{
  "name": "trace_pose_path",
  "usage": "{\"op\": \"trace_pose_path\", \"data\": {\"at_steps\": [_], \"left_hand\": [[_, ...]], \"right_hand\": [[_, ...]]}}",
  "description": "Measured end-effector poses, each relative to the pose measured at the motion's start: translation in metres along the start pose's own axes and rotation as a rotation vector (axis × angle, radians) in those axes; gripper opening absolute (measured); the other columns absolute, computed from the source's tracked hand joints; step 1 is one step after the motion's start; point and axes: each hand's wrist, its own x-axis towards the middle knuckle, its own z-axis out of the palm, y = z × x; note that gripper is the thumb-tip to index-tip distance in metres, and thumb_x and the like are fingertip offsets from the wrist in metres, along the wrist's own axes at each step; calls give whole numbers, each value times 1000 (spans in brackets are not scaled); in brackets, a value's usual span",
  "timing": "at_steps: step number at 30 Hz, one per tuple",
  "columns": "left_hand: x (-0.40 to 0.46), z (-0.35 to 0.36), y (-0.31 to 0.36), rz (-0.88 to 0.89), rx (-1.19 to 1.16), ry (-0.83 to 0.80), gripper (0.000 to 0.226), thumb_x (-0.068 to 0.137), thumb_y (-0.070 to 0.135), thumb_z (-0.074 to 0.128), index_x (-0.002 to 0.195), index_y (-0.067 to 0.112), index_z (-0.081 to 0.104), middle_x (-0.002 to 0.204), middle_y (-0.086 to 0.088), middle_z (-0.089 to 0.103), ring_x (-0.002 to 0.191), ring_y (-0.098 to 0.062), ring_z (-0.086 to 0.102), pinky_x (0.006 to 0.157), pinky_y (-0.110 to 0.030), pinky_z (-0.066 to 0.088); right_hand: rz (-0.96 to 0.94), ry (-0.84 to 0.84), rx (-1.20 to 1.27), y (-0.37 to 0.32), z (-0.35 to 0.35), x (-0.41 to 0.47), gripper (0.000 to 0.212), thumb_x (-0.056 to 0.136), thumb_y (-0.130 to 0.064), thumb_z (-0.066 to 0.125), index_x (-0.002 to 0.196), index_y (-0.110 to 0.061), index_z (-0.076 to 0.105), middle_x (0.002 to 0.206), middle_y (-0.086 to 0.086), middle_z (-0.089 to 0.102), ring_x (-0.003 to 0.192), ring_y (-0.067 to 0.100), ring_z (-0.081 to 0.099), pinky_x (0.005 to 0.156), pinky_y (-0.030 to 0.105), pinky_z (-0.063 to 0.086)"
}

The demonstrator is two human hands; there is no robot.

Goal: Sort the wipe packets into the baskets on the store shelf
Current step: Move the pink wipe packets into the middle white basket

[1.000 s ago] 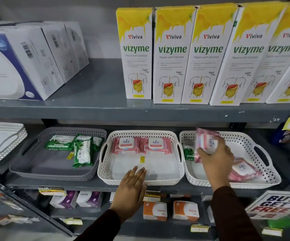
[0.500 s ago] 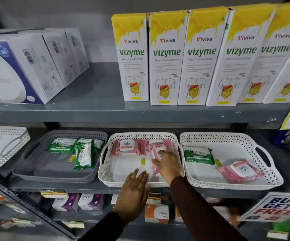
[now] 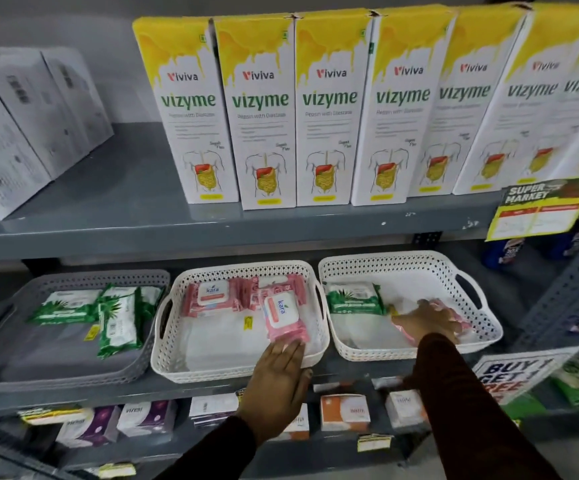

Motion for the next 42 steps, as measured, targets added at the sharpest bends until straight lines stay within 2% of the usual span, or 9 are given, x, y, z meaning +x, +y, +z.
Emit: {"op": "trace_pose_path", "data": {"at_steps": [4,8,13,18,23,32,35,38,42], "left_hand": [[-6,-10,-10,20,-21,-25,59,101,48,16,150,17,29,156,0,28,145,-18,18,116,-32,4],[-28,-18,-44,-27,-42,3,58,103,46,17,145,14,40,149,-4,43,141,-20,28,114,-42,27],[-54,-30,-92,-140,-33,37,60,101,46,22,142,9,44,148,-5,43,141,-23,29,114,-39,26],[-76,-39,-128,-235,3,36,54,99,40,32,140,8,47,145,-6,47,139,-27,35,113,-36,19],[-82,-46,-134,-203,14,49,49,98,38,36,135,10,54,136,-6,57,130,-25,47,112,-31,21],[-77,-36,-123,-225,48,40,49,99,40,35,136,13,53,137,-5,57,131,-25,46,111,-38,21],[-64,-27,-106,-202,-11,37,49,100,41,32,134,14,55,136,-4,58,130,-23,46,112,-37,25],[-46,-20,-80,-135,-54,45,46,100,39,35,131,12,58,131,-5,61,125,-23,51,111,-37,29],[-26,-10,-50,-64,-87,39,54,102,43,23,135,12,52,135,-5,58,130,-25,45,112,-40,26]], "right_hand": [[15,58,23,0,-6,5,66,68,-56,71,123,-21,58,130,17,51,122,39,44,105,54,36],[-84,284,153,-8,-3,-8,55,67,-59,72,108,-23,65,133,22,48,118,47,46,96,46,41],[-502,562,435,-65,-23,-61,41,68,-29,87,103,-29,67,128,18,49,113,39,46,79,34,40],[-1007,235,487,-153,7,-135,53,62,-42,90,110,-36,68,132,2,47,120,21,42,91,31,47],[-1184,52,214,-219,78,-173,62,73,-26,85,128,-37,59,139,5,40,126,28,43,97,36,52],[-1158,-81,340,-221,84,-164,81,82,-26,78,148,-31,30,148,7,46,127,26,53,98,43,53],[-1046,230,534,-191,55,-135,47,88,-16,70,133,-20,55,118,9,66,95,18,63,82,38,58],[-826,367,421,-151,29,-83,48,80,1,63,125,-17,62,120,11,67,108,30,62,87,42,55],[-540,-53,73,-96,15,-33,70,75,-10,63,139,-33,44,138,5,51,129,32,45,103,53,38]]}}
